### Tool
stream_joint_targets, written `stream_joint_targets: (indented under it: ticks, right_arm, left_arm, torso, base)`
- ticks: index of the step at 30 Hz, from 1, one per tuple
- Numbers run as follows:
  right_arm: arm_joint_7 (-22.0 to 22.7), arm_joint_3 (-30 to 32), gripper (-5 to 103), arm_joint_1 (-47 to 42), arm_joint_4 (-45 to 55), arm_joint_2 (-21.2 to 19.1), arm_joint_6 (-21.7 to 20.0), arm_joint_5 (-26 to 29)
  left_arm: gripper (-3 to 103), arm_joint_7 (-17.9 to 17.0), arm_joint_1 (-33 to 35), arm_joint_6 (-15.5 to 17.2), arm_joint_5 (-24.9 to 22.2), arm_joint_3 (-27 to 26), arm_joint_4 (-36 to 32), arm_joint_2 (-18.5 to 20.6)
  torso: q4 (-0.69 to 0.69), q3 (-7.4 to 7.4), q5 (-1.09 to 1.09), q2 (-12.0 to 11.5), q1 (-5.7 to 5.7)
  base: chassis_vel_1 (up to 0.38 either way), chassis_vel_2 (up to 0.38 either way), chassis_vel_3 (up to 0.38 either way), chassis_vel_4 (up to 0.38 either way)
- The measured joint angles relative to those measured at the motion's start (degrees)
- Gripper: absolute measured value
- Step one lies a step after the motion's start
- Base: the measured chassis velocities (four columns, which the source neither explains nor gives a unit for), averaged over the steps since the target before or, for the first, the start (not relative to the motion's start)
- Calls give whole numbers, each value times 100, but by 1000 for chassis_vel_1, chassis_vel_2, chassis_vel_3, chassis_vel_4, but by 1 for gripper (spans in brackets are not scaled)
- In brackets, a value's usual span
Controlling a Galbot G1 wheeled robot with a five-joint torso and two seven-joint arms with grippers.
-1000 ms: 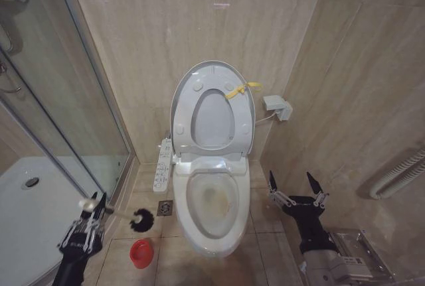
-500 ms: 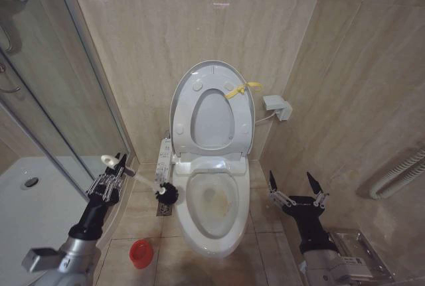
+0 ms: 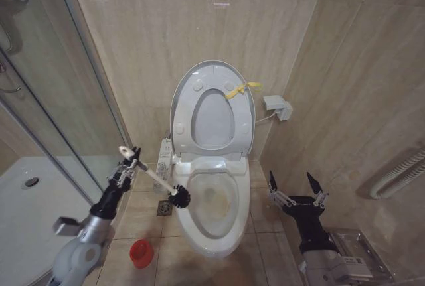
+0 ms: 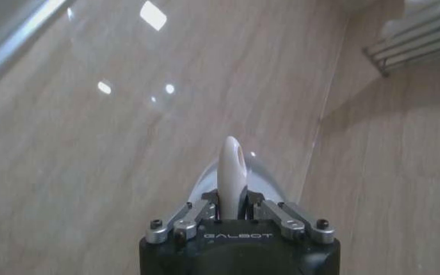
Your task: Open the toilet lid, clean the toilet bowl with a toilet brush, close the toilet lid, and flush.
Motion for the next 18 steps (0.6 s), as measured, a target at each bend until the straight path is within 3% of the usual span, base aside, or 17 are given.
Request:
stream_joint_targets:
  ticks: [11, 18]
  right_arm:
    - [1, 0, 100, 0, 0, 0, 0, 0]
    - [0, 0, 100, 0, 0, 0, 0, 0]
  left_arm:
    - [22, 269, -1011, 1, 7, 860, 1052, -65]
    - [22, 347, -1861, -108, 256, 1538, 1919, -283]
  torso:
    - [1, 0, 1, 0, 0]
    - [2, 0, 2, 0, 0]
  base:
    - [0, 0, 0, 0]
    - [0, 0, 0, 0]
